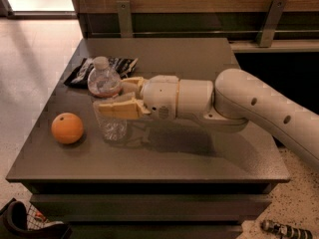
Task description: Move water bottle near orange
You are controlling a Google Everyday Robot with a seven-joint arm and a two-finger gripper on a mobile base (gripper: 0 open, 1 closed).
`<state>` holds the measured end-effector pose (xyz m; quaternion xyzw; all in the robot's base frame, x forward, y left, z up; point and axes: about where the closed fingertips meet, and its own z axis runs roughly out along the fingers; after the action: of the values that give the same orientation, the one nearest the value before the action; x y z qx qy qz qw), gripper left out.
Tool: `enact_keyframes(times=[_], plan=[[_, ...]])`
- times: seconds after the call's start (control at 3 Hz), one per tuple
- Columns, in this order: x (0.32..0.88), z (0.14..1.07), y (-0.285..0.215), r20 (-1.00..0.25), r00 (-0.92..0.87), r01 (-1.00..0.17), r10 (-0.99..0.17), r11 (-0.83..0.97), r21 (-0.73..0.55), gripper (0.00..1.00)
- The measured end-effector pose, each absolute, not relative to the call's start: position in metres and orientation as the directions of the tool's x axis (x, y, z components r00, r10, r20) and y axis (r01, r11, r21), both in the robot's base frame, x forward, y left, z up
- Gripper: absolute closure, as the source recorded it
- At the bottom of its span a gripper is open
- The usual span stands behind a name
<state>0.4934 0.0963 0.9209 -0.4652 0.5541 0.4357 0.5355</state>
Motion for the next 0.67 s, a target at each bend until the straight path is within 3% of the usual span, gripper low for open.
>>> enact_keyframes(times=[0.33, 0.67], plan=[[0.4931, 0.9102, 0.1057, -0.997, 0.030, -0.988, -0.074, 0.150, -0.041, 1.00], [0.4916, 0.9099, 0.1091, -0.996, 0.034, -0.989, -0.077, 0.142, -0.045, 0.80]])
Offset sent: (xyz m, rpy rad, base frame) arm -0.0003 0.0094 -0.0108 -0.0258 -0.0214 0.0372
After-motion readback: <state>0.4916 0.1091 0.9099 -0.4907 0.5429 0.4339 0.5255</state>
